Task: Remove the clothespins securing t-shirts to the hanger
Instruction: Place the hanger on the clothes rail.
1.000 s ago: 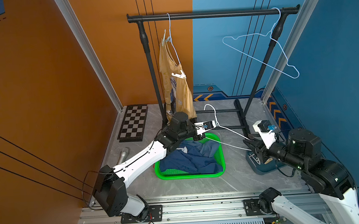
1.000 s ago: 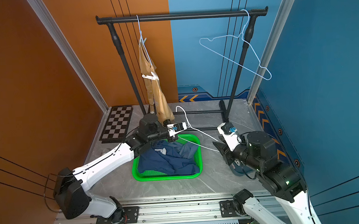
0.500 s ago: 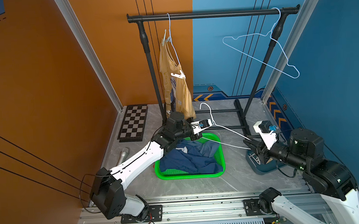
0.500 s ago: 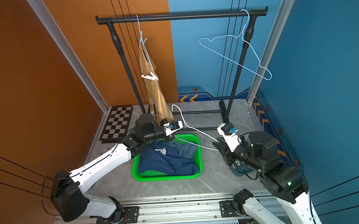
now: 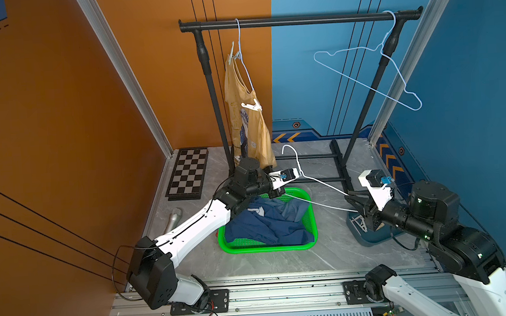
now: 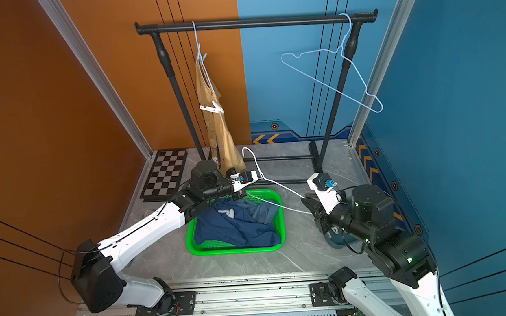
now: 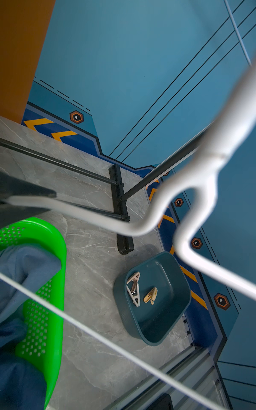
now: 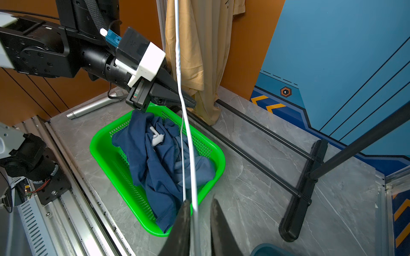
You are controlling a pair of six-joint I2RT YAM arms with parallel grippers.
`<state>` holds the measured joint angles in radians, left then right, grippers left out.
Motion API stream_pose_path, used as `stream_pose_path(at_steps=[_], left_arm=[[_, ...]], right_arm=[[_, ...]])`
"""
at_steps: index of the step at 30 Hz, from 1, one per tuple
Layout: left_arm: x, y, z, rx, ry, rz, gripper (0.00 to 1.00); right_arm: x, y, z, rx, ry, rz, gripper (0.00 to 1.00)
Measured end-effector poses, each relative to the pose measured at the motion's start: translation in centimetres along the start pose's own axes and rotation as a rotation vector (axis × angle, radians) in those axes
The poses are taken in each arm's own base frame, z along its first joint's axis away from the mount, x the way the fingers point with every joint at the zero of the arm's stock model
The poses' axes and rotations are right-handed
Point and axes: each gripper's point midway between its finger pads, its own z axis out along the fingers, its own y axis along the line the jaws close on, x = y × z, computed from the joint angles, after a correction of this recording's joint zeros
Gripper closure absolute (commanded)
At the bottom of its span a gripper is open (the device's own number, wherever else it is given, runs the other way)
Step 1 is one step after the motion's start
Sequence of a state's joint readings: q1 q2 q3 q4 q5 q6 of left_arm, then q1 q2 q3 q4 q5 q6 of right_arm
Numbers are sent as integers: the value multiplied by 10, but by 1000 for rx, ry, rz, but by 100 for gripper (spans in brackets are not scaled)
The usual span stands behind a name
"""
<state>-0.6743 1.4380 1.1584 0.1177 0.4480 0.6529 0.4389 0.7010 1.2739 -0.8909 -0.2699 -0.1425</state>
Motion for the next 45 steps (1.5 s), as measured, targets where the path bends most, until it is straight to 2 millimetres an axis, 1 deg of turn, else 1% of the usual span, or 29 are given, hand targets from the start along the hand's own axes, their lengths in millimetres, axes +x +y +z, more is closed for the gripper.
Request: stream_pose_path(at_steps=[3,5,6,8,10,12,15,16,19,24,32,38,41,45], left_arm=[[0,0,0,2,-1,-4,96],[0,0,0,1,-1,-7,95],[-1,0,0,0,-3,-9,93],[-2,1,0,-3,-6,-11,86],[-4,2,0,-8,-15,-16,75],[-6,4,0,-14,-24,-21,61],[-8,5,0,-19,-31,-29,48],[-9,5,0,-21,-34,-30,44],[-10,6,0,-24,-39,-41,38],[-16,7,0,-29,-59,-74,34],[-48,14,6,-75,-150,-166,33],[-82,34,17,-140,-230,-229,32],[-98,47,22,-176,-262,-244,32],[-118,70,24,-237,-309,-263,32]], right_arm=[[-1,1,0,-6,-2,-1,90],[-1,3,0,-19,-4,-7,97],[-1,5,0,-26,-5,-10,100],[-1,6,0,-33,-6,-17,100],[-1,5,0,-30,-6,-16,100],[-1,4,0,-21,-5,-16,100],[-1,2,0,-12,-3,-16,100],[-1,1,0,-5,-3,-18,100],[0,-4,-1,26,1,-20,100],[2,-17,-2,99,10,-30,100],[-1,-45,-1,247,-3,-28,100],[-19,-70,1,359,-75,4,100],[-30,-82,4,394,-111,26,100],[-46,-96,9,431,-145,49,100]])
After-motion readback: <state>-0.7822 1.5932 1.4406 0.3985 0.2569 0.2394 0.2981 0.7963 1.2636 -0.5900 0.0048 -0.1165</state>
